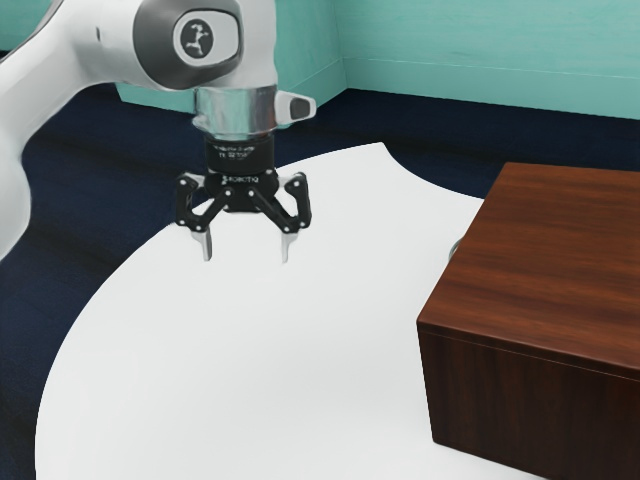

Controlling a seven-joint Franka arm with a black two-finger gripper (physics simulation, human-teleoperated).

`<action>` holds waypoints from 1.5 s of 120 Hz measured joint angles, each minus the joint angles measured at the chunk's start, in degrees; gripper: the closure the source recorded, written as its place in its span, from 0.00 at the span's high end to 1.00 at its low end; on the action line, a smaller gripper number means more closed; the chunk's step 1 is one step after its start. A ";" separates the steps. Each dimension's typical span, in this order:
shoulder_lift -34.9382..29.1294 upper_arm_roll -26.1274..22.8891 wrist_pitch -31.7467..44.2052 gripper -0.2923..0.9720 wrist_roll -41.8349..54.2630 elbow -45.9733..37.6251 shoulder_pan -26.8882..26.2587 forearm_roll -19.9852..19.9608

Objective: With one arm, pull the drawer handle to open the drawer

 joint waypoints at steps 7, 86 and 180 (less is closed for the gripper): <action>-0.32 -0.01 2.13 0.77 -4.54 -0.09 -0.37 -0.18; -12.44 -0.79 28.59 0.76 -23.98 -25.02 -6.73 -3.08; -13.10 -2.45 52.55 0.77 15.99 -33.40 0.64 -16.78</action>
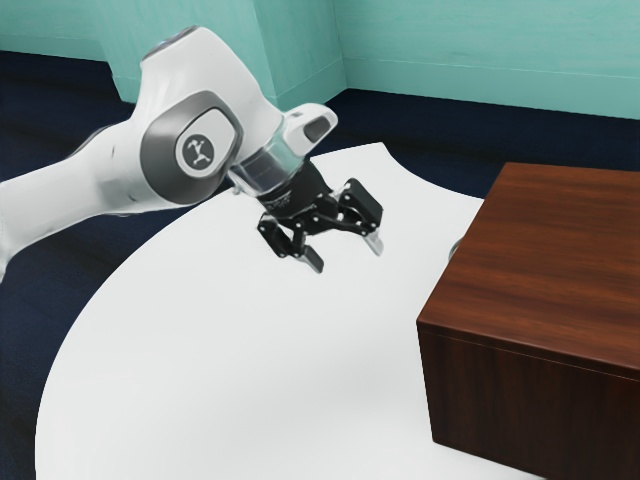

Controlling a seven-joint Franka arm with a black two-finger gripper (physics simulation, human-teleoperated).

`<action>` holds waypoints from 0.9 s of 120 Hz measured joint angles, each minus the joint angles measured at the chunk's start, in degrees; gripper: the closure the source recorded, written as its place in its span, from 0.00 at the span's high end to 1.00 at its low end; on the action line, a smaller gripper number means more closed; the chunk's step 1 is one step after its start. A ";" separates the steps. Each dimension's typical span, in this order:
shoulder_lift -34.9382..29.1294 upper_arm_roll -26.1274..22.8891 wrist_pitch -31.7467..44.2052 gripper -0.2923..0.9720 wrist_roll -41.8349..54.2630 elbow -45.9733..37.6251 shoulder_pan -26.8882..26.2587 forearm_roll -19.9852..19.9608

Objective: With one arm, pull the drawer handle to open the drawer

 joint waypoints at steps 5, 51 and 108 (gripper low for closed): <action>0.54 0.08 0.37 0.77 1.60 0.18 -0.35 -1.11; 4.35 0.15 9.42 0.76 11.91 0.37 2.12 -6.04; 13.43 -4.70 11.41 0.77 18.12 10.32 5.09 -6.27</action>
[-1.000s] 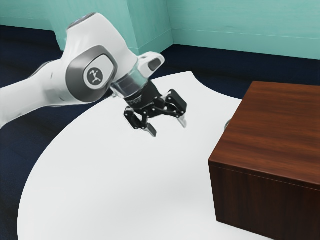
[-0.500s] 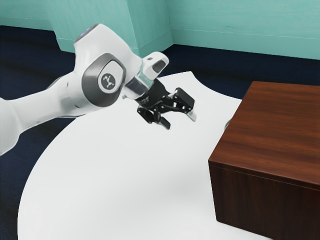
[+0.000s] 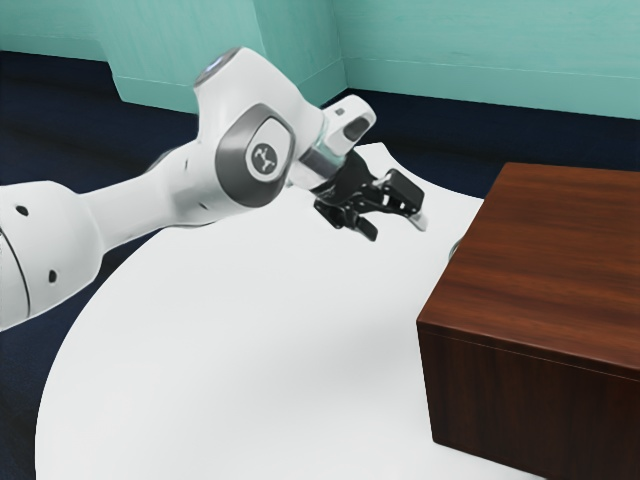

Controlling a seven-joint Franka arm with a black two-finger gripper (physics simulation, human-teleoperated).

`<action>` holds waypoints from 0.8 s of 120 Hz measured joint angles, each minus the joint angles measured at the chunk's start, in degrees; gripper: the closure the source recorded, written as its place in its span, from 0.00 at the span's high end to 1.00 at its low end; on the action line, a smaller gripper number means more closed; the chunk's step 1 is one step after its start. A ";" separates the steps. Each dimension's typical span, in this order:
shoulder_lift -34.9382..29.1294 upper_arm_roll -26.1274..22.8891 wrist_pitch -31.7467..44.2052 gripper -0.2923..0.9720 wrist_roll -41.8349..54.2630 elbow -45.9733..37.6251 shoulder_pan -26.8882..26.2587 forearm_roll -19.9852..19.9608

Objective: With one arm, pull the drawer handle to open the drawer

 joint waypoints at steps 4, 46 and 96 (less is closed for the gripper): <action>0.18 -0.02 0.04 0.77 0.18 0.05 -0.12 0.00; 4.76 -0.50 0.20 0.77 1.24 4.21 -1.00 -0.08; 4.92 -1.74 0.25 0.77 1.00 4.38 -1.76 -0.02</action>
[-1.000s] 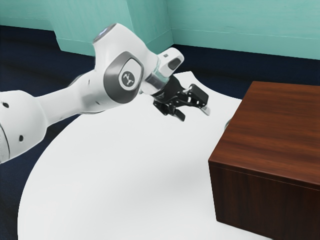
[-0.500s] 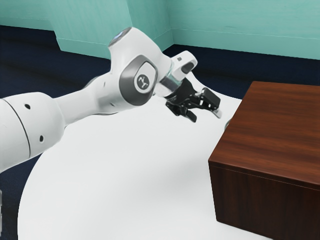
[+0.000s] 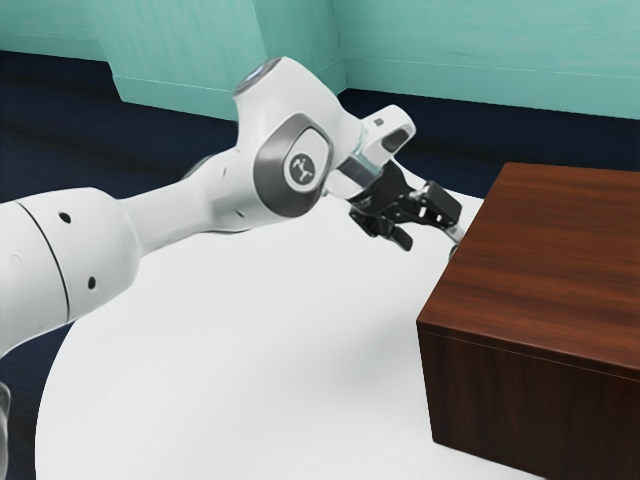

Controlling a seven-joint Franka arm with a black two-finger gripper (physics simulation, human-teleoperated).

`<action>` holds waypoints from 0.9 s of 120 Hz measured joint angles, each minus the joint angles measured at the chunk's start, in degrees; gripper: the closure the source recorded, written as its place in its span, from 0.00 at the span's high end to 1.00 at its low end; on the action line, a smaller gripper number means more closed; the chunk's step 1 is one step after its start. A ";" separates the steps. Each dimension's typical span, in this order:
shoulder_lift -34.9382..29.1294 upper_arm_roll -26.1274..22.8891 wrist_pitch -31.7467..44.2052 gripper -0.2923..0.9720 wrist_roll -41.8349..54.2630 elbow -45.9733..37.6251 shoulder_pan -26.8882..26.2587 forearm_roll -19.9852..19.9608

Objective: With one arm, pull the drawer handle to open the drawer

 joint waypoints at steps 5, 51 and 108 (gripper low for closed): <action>-0.13 -0.04 0.00 0.77 -0.10 -0.17 -0.13 0.02; -2.99 -0.06 0.00 0.77 -1.52 -3.48 -0.56 0.51; -2.56 0.00 0.03 0.63 -2.85 -4.08 -0.80 1.13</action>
